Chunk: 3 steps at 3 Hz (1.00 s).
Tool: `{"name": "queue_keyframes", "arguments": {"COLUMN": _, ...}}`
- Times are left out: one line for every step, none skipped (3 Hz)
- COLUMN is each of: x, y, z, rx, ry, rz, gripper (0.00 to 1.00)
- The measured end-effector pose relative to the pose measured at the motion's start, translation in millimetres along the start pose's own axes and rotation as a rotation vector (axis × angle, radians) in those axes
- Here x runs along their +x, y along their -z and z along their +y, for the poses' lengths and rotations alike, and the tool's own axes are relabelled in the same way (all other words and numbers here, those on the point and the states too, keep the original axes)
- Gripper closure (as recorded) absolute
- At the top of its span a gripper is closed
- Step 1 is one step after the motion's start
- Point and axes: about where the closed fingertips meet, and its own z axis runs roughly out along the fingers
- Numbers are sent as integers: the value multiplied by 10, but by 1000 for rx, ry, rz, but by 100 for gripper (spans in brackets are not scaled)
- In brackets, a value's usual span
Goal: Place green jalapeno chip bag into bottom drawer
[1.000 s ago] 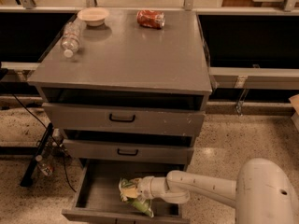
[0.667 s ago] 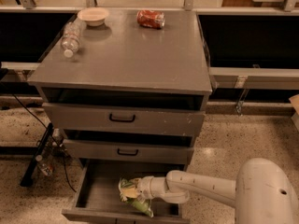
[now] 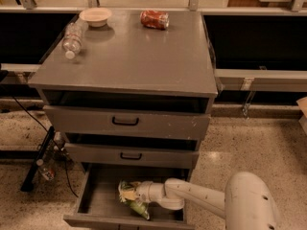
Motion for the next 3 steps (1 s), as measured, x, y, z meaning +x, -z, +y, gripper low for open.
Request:
{"name": "queue_keyframes", "arguments": {"x": 10, "y": -19, "z": 3, "rx": -4, "ry": -5, "rz": -2, "gripper": 100}}
{"name": "queue_keyframes", "arguments": {"x": 93, "y": -159, "z": -109, "rx": -11, "ry": -28, "rz": 2, "gripper": 100}}
{"name": "queue_keyframes", "arguments": {"x": 266, "y": -471, "z": -293, "rx": -36, "ry": -67, "rz": 10, "gripper": 100}}
